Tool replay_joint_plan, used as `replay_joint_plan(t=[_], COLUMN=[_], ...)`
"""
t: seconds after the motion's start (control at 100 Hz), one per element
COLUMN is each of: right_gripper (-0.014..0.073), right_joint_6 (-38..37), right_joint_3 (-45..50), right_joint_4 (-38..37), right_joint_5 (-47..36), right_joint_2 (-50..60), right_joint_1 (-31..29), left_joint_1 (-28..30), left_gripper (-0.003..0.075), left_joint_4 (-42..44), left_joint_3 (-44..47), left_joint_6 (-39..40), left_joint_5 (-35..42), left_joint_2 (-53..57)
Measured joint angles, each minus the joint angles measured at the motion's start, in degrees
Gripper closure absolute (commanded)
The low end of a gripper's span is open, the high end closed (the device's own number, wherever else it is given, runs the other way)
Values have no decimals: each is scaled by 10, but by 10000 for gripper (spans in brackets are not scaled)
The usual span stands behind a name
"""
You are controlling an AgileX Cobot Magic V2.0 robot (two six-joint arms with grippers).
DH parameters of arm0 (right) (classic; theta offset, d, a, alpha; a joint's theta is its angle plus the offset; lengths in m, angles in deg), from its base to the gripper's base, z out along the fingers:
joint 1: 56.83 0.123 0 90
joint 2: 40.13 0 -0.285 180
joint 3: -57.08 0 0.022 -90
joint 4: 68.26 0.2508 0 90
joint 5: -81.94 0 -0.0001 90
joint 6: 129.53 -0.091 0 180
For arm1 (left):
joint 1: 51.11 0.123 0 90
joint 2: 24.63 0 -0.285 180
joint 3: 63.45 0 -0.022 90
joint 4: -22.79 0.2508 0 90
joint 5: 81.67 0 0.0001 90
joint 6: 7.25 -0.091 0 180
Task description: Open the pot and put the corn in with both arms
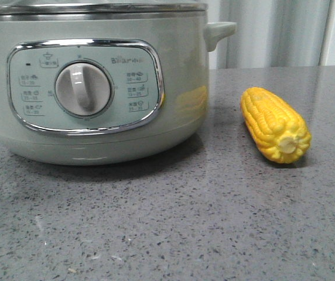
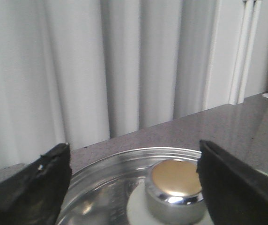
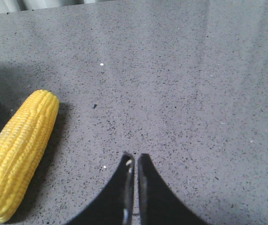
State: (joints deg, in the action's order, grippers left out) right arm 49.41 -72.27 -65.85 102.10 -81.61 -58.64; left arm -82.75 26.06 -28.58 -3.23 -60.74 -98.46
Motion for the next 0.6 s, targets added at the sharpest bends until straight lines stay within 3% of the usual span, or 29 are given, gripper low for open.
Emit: replay_joint_plan(t=[0.24,0.6], right_gripper=[667,667], right_joint_6=[0,0], right_joint_3=[0,0], right_joint_4=[0,0], right_joint_5=[0,0], right_joint_2=[0,0], right_joint_1=[0,0], left_joint_1=[-33,-36], left_gripper=[218,219], left_joint_4=[4,3], left_joint_3=[-38,-54], left_joint_6=[0,0], left_joint_5=[26,34], left_joint_2=[-78,-129])
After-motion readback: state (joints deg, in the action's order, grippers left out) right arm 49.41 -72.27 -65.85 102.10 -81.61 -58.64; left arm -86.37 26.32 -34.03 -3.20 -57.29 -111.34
